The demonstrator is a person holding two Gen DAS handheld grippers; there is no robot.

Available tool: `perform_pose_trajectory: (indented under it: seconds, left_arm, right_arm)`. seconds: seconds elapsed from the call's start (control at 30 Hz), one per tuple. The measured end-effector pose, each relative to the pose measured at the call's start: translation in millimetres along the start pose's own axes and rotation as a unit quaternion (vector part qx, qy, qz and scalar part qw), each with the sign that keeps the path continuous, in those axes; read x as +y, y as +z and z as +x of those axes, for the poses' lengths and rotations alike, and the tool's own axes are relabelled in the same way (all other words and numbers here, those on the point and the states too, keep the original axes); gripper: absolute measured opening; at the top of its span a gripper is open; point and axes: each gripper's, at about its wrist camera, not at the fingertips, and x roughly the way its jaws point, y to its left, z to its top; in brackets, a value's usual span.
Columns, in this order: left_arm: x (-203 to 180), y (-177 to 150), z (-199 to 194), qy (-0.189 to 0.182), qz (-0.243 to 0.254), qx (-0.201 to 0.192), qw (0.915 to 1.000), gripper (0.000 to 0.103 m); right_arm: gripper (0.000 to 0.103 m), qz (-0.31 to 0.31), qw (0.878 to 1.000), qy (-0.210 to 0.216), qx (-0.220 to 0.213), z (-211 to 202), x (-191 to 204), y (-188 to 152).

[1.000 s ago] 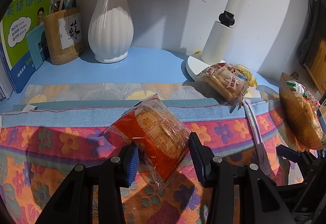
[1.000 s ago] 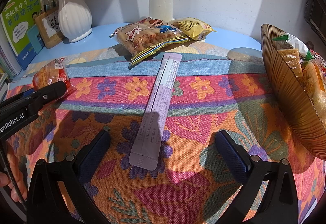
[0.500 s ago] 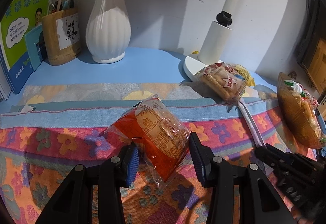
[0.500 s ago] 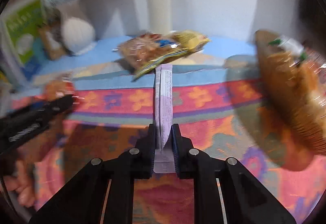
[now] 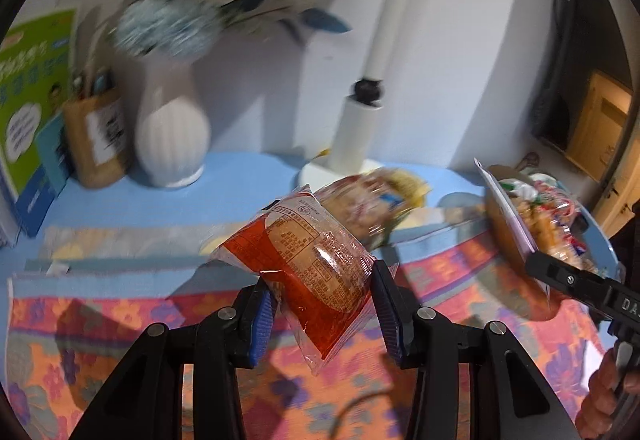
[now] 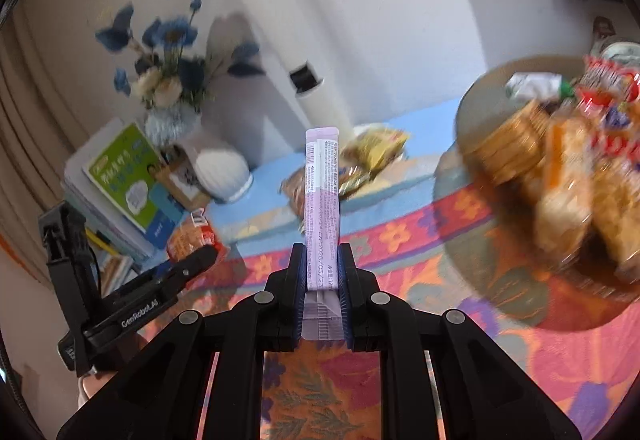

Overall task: Organize snacks
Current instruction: 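Carry both packs over the amber glass bowl and open both tools to drop them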

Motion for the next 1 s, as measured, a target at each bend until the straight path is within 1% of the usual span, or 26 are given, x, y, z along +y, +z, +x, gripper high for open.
perform_pose_trajectory:
  seconds: [0.07, 0.13, 0.2, 0.33, 0.43, 0.5, 0.53, 0.6, 0.67, 0.7, 0.77, 0.83, 0.87, 0.9, 0.93, 0.97, 1.0]
  left_arm:
    - [-17, 15, 1, -0.012, 0.010, 0.001, 0.9999, 0.044]
    - [-40, 30, 3, -0.017, 0.025, 0.002, 0.9995, 0.044]
    - [-59, 41, 4, -0.031, 0.034, 0.001, 0.9989, 0.044]
    - [-110, 64, 11, -0.059, 0.055, -0.006, 0.9967, 0.044]
    - [-152, 77, 24, -0.081, 0.075, 0.004, 0.9938, 0.044]
    - [-180, 81, 30, -0.095, 0.098, 0.008, 0.9906, 0.044]
    - [-196, 82, 34, -0.104, 0.110, 0.013, 0.9884, 0.044]
    - [-220, 84, 40, -0.122, 0.118, 0.022, 0.9852, 0.044]
    - [-242, 86, 48, -0.134, 0.131, 0.028, 0.9819, 0.044]
    - [-254, 86, 54, -0.135, 0.143, 0.031, 0.9799, 0.044]
    - [-266, 86, 63, -0.137, 0.154, 0.036, 0.9779, 0.044]
    - [-272, 90, 75, -0.135, 0.139, 0.053, 0.9797, 0.044]
    - [-273, 91, 80, -0.137, 0.135, 0.060, 0.9795, 0.050]
    - [-273, 92, 82, -0.137, 0.136, 0.063, 0.9792, 0.057]
    - [-273, 93, 84, -0.121, 0.141, 0.061, 0.9806, 0.081]
    - [-272, 94, 82, -0.099, 0.145, 0.049, 0.9832, 0.096]
    - [-270, 95, 79, -0.083, 0.149, 0.033, 0.9848, 0.097]
  right_arm:
    - [0.014, 0.002, 1.000, -0.018, -0.010, -14, -5, 13]
    - [0.014, 0.011, 1.000, -0.021, -0.018, -26, -15, 27]
    - [0.014, 0.018, 0.999, -0.032, -0.023, -35, -26, 40]
    - [0.014, 0.029, 0.997, -0.057, -0.035, -59, -58, 69]
    - [0.014, 0.047, 0.995, -0.072, -0.046, -79, -87, 85]
    - [0.014, 0.057, 0.994, -0.085, -0.049, -90, -104, 94]
    - [0.014, 0.058, 0.991, -0.106, -0.053, -98, -115, 98]
    - [0.014, 0.068, 0.988, -0.129, -0.054, -106, -130, 102]
    - [0.014, 0.078, 0.988, -0.123, -0.048, -107, -142, 105]
    - [0.014, 0.080, 0.988, -0.127, -0.043, -105, -146, 107]
    - [0.015, 0.071, 0.987, -0.141, -0.037, -101, -151, 110]
    - [0.020, 0.067, 0.989, -0.127, -0.031, -96, -156, 112]
    - [0.021, 0.068, 0.990, -0.119, -0.025, -93, -159, 113]
    - [0.030, 0.069, 0.991, -0.115, -0.021, -92, -162, 113]
    - [0.042, 0.070, 0.991, -0.109, -0.020, -92, -166, 115]
    - [0.050, 0.071, 0.992, -0.106, -0.021, -93, -168, 114]
    - [0.063, 0.072, 0.992, -0.103, -0.025, -94, -168, 114]
